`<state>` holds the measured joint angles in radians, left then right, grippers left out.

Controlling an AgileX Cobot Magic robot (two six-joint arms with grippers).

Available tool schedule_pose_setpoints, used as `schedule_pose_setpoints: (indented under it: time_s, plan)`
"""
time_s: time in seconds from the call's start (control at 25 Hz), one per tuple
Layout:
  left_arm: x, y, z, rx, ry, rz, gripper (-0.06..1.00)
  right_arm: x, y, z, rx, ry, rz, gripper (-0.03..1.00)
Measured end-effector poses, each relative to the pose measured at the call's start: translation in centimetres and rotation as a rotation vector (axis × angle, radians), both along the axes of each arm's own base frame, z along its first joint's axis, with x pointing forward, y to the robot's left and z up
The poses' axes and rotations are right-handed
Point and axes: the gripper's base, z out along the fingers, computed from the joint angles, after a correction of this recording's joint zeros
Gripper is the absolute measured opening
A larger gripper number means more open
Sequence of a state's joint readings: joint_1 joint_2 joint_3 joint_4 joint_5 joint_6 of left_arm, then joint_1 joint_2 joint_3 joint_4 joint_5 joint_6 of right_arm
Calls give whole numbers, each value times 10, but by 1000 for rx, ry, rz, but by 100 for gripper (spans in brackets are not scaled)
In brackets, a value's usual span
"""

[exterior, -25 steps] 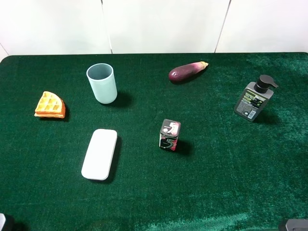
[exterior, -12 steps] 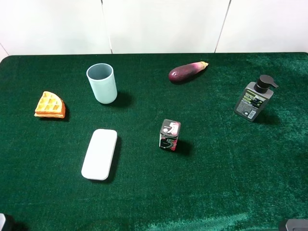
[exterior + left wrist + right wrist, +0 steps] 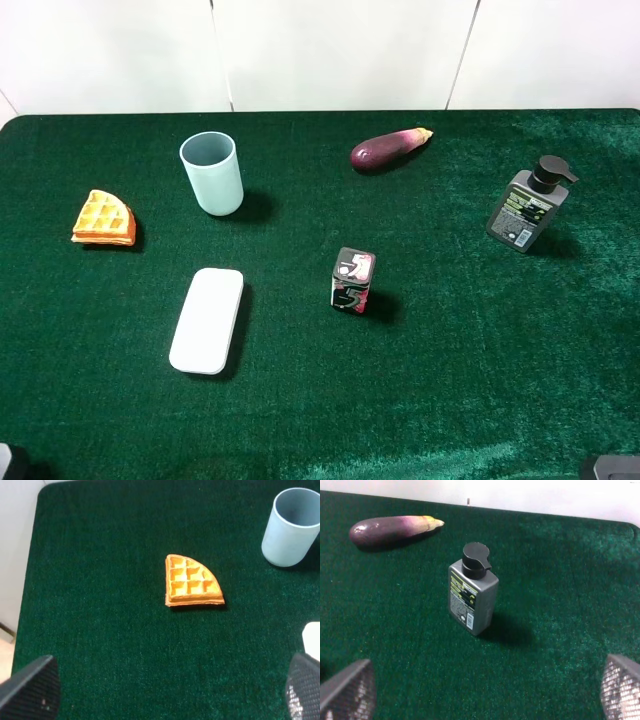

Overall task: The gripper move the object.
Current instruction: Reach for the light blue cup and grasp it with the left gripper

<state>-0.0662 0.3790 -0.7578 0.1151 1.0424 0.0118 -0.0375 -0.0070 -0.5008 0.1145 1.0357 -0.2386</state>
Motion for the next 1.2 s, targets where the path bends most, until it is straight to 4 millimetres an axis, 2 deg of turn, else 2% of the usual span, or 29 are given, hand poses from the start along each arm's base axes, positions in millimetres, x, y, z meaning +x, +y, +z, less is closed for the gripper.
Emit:
schedule_pose_setpoints:
  time_s: [0.2,0.48,0.8,1.2]
  plan:
    - [32,-4,12,32,90,-61,91,0,0,0,0,0,0,68]
    - [84,-11,13,36,222,-110,90,0,0,0,0,0,0,68]
    - [146,-24,4,9,369,-178,90,0,0,0,0,0,0,68]
    - [214,-64,-19,52,517,-312,90,0,0,0,0,0,0,68]
